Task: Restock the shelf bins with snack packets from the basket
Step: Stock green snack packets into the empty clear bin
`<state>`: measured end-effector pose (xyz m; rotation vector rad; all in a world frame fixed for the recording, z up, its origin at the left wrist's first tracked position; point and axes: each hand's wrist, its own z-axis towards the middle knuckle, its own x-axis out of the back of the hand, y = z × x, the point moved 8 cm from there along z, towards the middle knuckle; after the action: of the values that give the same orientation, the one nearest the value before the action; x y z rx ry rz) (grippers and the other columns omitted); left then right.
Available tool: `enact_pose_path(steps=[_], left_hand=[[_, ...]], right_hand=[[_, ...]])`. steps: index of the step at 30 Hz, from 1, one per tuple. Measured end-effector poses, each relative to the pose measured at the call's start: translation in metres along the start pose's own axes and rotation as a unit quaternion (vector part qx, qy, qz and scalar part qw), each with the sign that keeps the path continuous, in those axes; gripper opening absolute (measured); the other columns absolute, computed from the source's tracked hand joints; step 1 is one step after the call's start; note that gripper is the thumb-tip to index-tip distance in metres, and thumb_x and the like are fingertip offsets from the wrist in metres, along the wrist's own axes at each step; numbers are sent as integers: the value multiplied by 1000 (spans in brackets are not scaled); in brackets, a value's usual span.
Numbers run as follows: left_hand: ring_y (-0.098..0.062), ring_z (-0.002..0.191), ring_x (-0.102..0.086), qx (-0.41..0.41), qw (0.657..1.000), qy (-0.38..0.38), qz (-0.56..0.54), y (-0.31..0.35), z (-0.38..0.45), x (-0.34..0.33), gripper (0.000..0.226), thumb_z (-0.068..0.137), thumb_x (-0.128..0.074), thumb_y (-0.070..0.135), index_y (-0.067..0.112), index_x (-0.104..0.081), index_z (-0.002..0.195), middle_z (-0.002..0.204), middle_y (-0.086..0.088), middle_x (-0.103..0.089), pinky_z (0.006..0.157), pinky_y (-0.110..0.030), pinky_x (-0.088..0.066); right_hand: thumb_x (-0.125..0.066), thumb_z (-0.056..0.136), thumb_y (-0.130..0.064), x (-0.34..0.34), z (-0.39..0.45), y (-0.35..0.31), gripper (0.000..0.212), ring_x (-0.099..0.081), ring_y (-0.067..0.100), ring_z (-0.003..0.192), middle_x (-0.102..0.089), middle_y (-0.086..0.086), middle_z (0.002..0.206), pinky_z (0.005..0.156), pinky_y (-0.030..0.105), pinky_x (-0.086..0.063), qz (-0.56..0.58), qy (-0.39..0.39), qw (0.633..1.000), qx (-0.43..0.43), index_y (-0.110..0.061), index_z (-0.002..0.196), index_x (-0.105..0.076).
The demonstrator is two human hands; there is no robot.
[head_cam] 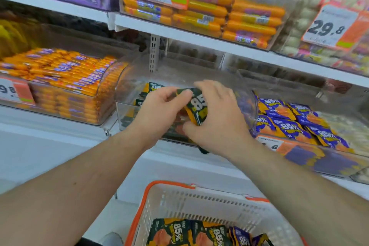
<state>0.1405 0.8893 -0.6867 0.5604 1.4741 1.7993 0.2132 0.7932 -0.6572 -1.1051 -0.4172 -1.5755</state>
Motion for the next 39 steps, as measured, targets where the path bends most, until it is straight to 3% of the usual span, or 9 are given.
enact_pose_path(steps=[4,8,10,16,20,22,27,32,39], left_hand=[[-7,91,-64,-62,971,106,206,-3,9,27,14,96,-56,27,31,-68,95,90,16,-69,84,-26,-50],[-16,119,-54,-56,902,31,427,-23,11,16,32,97,-54,31,23,-61,127,121,6,-64,107,-37,-36],[-15,125,-48,-63,882,13,467,-25,9,11,36,98,-51,33,27,-56,133,129,8,-60,108,-34,-24],[-14,126,-47,-69,872,7,485,-33,11,13,39,98,-48,38,27,-51,136,132,9,-58,109,-36,-20],[-11,127,-46,-85,851,0,517,-37,12,8,39,99,-46,40,28,-51,135,131,13,-58,108,-33,-16],[-10,126,-44,-98,836,2,540,-37,12,4,37,99,-44,41,29,-53,133,131,14,-58,106,-32,-14],[-12,124,-44,-114,804,-3,583,-43,11,-1,40,99,-37,47,31,-55,130,130,12,-58,102,-32,-13],[-13,121,-45,-118,787,1,605,-45,12,-4,39,99,-37,48,32,-58,127,126,12,-60,102,-34,-14],[-14,121,-45,-134,788,3,601,-45,11,-5,34,98,-43,44,31,-60,124,125,12,-61,103,-34,-12]], right_hand=[[-63,81,-42,-2,61,41,68,-38,27,130,-46,2,141,100,40,-41,0,-53,992,-115,-27,143,-40],[-57,90,-45,-49,83,85,67,-52,28,117,-46,9,146,86,30,-44,-18,-167,967,-193,-22,149,-36],[-52,92,-49,-72,81,101,66,-51,32,122,-45,11,147,91,31,-45,-58,-218,952,-209,-20,149,-36],[-36,95,-66,-123,60,135,55,-57,28,107,-60,8,126,85,35,-45,-226,-397,864,-214,-16,102,-60],[-46,93,-59,-110,69,133,47,-58,26,93,-61,3,102,75,32,-47,-268,-341,884,-178,-15,95,-61],[-50,95,-44,-116,67,128,36,-60,19,84,-66,3,101,70,28,-48,-261,-379,877,-136,-15,100,-69],[-54,97,-29,-110,55,124,30,-50,12,63,-57,0,74,57,27,-40,-242,-443,854,-127,-15,71,-58],[-47,98,-27,-103,55,127,27,-53,16,72,-62,2,86,71,30,-45,-209,-422,875,-110,-11,83,-63],[-47,98,-21,-96,47,123,31,-50,13,63,-57,3,78,55,26,-38,-191,-422,875,-143,-14,69,-56]])
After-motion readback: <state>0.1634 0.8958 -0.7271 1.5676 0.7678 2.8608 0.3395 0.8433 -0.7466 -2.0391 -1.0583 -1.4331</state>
